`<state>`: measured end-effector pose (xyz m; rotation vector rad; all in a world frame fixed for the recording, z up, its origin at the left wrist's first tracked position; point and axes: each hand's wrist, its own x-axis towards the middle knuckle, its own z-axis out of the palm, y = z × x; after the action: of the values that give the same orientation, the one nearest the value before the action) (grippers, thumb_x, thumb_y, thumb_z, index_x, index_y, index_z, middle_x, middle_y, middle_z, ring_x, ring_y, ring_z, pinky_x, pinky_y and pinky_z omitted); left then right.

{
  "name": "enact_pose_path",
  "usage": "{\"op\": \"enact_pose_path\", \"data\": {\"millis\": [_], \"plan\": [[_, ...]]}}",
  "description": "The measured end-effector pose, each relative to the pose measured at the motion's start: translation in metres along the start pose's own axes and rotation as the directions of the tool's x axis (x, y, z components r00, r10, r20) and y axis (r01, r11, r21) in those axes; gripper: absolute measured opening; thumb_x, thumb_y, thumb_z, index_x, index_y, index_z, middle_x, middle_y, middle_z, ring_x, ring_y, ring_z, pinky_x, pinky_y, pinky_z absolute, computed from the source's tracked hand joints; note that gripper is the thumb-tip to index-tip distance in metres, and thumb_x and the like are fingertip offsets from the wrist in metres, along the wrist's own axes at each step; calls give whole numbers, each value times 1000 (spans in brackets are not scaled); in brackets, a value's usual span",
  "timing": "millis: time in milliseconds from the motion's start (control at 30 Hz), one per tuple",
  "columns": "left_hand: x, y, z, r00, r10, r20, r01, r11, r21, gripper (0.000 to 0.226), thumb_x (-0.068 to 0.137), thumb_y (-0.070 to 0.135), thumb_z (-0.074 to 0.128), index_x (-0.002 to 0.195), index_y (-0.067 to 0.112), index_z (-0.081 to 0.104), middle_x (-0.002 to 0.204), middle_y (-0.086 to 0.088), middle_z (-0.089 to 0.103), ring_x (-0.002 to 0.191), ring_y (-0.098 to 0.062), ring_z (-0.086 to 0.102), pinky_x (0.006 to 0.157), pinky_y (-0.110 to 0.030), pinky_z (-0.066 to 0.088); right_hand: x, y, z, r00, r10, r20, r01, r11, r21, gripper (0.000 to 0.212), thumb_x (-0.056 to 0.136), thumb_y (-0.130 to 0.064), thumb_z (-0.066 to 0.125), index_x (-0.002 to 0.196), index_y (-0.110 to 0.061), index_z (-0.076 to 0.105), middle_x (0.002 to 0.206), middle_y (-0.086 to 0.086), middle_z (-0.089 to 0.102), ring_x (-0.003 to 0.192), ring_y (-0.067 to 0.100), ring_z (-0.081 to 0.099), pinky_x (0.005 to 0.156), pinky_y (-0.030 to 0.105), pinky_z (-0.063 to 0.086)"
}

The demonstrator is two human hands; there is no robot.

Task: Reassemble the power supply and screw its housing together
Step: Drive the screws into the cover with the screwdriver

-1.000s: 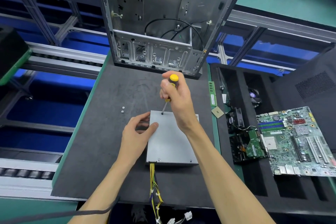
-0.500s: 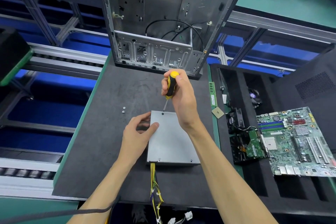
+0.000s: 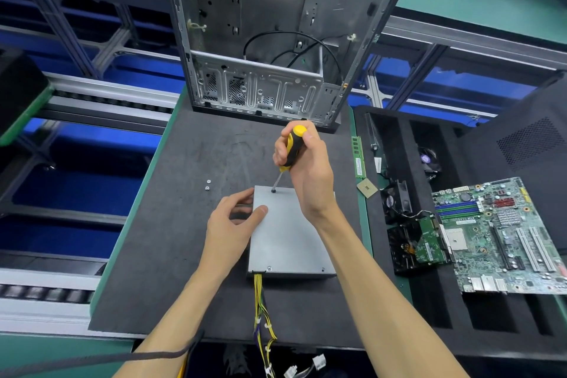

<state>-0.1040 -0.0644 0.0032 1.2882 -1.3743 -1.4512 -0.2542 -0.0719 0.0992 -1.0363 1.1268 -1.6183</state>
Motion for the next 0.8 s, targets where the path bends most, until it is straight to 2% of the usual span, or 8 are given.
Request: {"op": "enact_pose_path", "data": {"millis": [100, 233, 433, 500, 567, 667, 733, 800], "plan": [[0, 1, 0, 1000, 3, 2, -3, 1000, 14, 36, 88, 25, 77, 122, 30, 68, 112, 12, 67, 96, -1, 66, 74, -18, 56, -1, -1, 0, 1000, -16, -10, 16, 1000, 13, 23, 100, -26, 33, 95, -17, 54, 70, -1, 50, 67, 18, 40, 65, 31, 34], [-1, 2, 0, 1000, -3, 0, 3, 1000, 5, 35, 88, 25, 78, 120, 32, 68, 113, 12, 66, 96, -1, 66, 76, -21, 57, -1, -2, 1, 999, -39, -10, 39, 999, 7, 23, 98, -32, 37, 95, -19, 55, 70, -1, 50, 68, 18, 40, 65, 31, 33], [-2, 4, 0, 1000, -7, -2, 7, 1000, 3, 34, 88, 25, 78, 120, 32, 68, 112, 11, 67, 96, -1, 66, 77, -21, 57, -1, -2, 0, 999, -37, -26, 35, 997, -62, 30, 103, -26, 32, 104, -17, 61, 72, 0, 51, 70, 19, 42, 67, 31, 35], [-2, 4, 1, 1000, -3, -2, 3, 1000, -2, 34, 88, 24, 78, 119, 32, 68, 112, 11, 67, 95, 0, 66, 75, -18, 56, -3, -5, 3, 999, -48, -8, 47, 992, -119, 25, 104, -25, 40, 108, -18, 63, 78, 3, 56, 74, 21, 48, 68, 29, 39], [-2, 4, 1, 1000, 3, -5, -3, 1000, 2, 34, 88, 23, 78, 120, 30, 68, 112, 10, 67, 94, 1, 66, 75, -13, 54, -5, -6, 6, 998, -61, 13, 62, 987, -149, 6, 100, -19, 55, 105, -15, 55, 84, 8, 64, 78, 21, 59, 70, 25, 46], [-2, 4, 1, 1000, 5, -6, -5, 1000, 17, 36, 88, 25, 78, 123, 27, 68, 113, 10, 67, 95, 4, 65, 73, -9, 52, -6, -5, 9, 999, -46, 10, 47, 986, -160, 23, 95, -20, 63, 104, -18, 41, 74, -1, 61, 70, 15, 58, 70, 20, 47], [-2, 4, 1, 1000, 6, -5, -6, 1000, 11, 36, 88, 24, 77, 123, 27, 68, 113, 11, 67, 95, 3, 65, 74, -10, 53, -6, -6, 8, 999, -34, 13, 35, 986, -165, 20, 98, -29, 55, 115, -21, 50, 74, -2, 49, 69, 12, 47, 69, 20, 41], [-2, 3, 1, 1000, 5, -6, -5, 1000, 5, 35, 88, 24, 77, 121, 29, 68, 113, 11, 67, 95, 2, 65, 75, -13, 54, -4, -6, 4, 1000, -27, 11, 28, 988, -152, 28, 103, -30, 40, 121, -20, 58, 79, 1, 49, 75, 13, 44, 71, 24, 39]]}}
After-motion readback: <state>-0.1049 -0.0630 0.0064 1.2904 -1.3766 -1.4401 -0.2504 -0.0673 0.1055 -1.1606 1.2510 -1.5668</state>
